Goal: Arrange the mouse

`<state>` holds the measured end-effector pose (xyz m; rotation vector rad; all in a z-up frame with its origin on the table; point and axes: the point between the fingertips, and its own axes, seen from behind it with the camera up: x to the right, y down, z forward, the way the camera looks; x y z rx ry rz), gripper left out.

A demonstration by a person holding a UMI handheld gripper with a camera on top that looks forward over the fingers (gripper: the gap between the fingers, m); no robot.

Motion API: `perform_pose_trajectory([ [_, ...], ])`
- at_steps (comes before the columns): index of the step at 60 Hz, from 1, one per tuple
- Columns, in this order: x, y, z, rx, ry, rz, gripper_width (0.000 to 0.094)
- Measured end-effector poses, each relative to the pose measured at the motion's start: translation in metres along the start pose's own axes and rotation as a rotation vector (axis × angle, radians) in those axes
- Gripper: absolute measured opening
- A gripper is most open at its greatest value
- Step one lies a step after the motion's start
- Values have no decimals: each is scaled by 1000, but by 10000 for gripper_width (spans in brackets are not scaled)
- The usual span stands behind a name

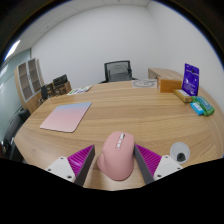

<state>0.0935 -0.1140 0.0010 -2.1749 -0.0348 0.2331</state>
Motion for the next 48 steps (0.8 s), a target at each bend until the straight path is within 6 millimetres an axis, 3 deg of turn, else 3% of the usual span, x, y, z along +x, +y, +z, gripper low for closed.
perform_pose_trajectory([
  [10, -6, -6, 18, -12, -15, -25, 818],
  [13, -2, -6, 20, -9, 3, -33, 754],
  [16, 8, -6, 22, -8, 42, -50, 588],
  [17, 9, -6, 22, -5, 50, -59, 577],
  [42, 12, -6, 24, -25, 141, -17, 433],
  [48, -12, -23, 24, -41, 133, 25, 422],
])
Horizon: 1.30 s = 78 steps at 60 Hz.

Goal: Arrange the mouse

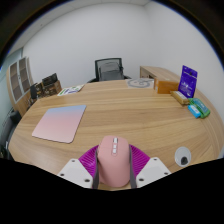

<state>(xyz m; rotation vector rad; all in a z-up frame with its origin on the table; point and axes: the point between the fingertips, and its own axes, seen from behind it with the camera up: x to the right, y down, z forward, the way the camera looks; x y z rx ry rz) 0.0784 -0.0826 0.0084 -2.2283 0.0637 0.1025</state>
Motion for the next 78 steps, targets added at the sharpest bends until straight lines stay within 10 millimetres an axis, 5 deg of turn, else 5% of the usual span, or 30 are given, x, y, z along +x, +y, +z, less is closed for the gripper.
perform_pose_trajectory([
  [6, -45, -39, 5, 47, 19, -40, 423],
  [15, -153, -84, 38, 64, -12, -46, 423],
  [21, -212, -99, 68, 58, -11, -55, 422],
  [29, -251, -101, 110, 32, 13, -59, 420],
  [44, -257, -61, 144, -98, 54, -127, 425],
  [48, -257, -66, 147, -69, 49, -136, 431],
  [58, -255, -60, 146, -138, 49, -82, 636],
  [62, -248, -57, 139, -154, 73, -97, 851],
  [78, -255, -54, 62, -94, 7, -3, 837],
])
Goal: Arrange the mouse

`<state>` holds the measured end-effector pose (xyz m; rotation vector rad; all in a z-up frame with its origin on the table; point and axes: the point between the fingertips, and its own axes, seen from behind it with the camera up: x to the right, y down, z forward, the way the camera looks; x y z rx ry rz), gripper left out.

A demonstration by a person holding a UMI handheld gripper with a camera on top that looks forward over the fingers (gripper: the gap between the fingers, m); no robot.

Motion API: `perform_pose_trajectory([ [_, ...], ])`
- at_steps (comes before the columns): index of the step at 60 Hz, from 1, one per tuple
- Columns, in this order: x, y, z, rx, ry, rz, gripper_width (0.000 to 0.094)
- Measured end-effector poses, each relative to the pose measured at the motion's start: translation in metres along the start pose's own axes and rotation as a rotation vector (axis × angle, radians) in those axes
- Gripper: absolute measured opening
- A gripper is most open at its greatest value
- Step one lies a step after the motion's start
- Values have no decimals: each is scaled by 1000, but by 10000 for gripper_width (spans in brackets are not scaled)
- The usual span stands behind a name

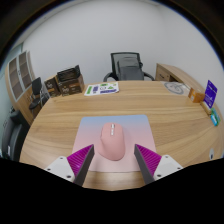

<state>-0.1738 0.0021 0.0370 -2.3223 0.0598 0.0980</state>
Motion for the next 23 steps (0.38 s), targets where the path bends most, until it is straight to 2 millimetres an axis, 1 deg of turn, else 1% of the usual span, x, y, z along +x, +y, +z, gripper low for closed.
perform_pose_trajectory([
  [8, 7, 10, -64, 61, -40, 15, 833],
  [13, 14, 20, -111, 99, -68, 21, 834],
  [20, 35, 45, -175, 137, -102, 10, 833],
  [23, 48, 58, -200, 146, -106, 2, 831],
])
